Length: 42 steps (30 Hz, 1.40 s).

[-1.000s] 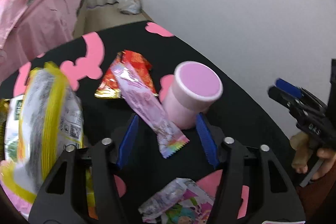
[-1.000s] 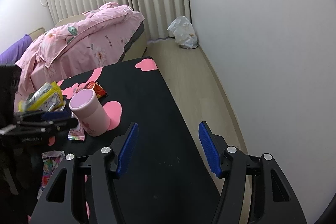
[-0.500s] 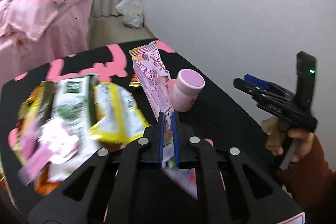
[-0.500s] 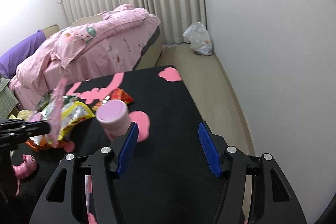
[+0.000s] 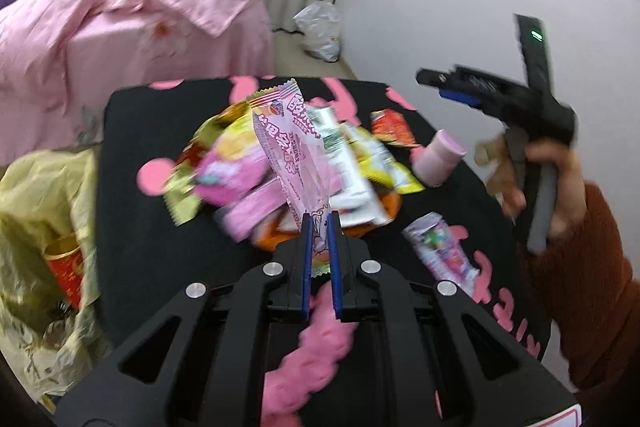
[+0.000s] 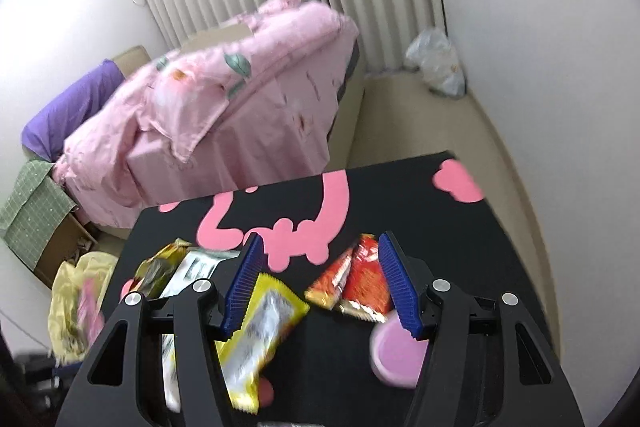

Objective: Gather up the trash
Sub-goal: 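Lift the pink candy stick with the left tool while the right tool grasps a red wrapper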

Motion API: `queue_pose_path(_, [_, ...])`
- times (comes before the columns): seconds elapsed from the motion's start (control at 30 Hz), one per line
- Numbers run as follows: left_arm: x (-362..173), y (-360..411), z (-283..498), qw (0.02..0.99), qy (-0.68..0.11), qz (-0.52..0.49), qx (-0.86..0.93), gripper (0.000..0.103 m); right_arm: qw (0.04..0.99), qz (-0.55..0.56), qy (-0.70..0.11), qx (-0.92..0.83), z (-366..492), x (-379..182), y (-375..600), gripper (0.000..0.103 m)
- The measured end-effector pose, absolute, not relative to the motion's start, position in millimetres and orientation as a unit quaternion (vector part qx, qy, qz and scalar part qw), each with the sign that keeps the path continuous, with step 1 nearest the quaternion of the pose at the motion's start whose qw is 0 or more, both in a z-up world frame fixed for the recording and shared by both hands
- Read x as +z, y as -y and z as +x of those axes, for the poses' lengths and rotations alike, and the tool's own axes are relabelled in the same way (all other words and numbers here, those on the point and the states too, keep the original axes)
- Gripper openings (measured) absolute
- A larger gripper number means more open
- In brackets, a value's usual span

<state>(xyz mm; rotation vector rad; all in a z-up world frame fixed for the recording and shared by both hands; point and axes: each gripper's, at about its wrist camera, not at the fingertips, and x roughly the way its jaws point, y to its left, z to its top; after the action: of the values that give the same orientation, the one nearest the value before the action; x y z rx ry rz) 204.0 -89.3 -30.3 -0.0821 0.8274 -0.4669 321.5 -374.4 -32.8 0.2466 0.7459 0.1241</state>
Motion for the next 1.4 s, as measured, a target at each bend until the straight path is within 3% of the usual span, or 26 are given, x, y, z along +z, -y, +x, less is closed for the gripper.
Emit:
queue_pose_path(0.43, [-68.4, 29.5, 220.0, 0.866, -0.425, -0.111, -0.238, 0.008, 0.880, 0.023, -0.474, -0.001, 380.3, -89.1, 359.2, 0.052])
queue_pose_path(0.53, [-66.4, 32.9, 213.7, 0.865, -0.417, -0.113, -0.255, 0.008, 0.873, 0.013, -0.487, 0.007, 378.8, -95.2, 358.4, 0.035])
queue_pose_path(0.6, [-66.0, 35.8, 210.0, 0.863, -0.416, -0.118, -0.263, 0.008, 0.874, 0.007, -0.485, 0.026, 372.9, -94.5, 358.4, 0.017])
queue_pose_path(0.73, [-62.9, 34.9, 206.8, 0.864, -0.411, -0.126, -0.264, 0.008, 0.891, 0.002, -0.453, 0.040, 353.2, -75.9, 359.1, 0.007])
queue_pose_path(1.1, [-50.7, 38.9, 191.9, 0.877, -0.391, -0.116, -0.255, 0.008, 0.920, 0.019, -0.382, 0.091, 274.7, -18.3, 349.8, 0.006])
queue_pose_path(1.33, [-50.9, 40.6, 187.9, 0.880, -0.387, -0.120, -0.249, 0.008, 0.930, 0.018, -0.360, 0.070, 240.0, -26.7, 350.1, 0.009])
queue_pose_path(1.37, [-51.0, 39.8, 189.2, 0.880, -0.387, -0.123, -0.247, 0.008, 0.930, 0.027, -0.361, 0.070, 241.9, -31.1, 350.1, 0.018])
queue_pose_path(1.4, [-50.9, 38.1, 190.8, 0.881, -0.387, -0.127, -0.243, 0.008, 0.927, 0.046, -0.364, 0.079, 245.0, -35.9, 350.7, 0.039])
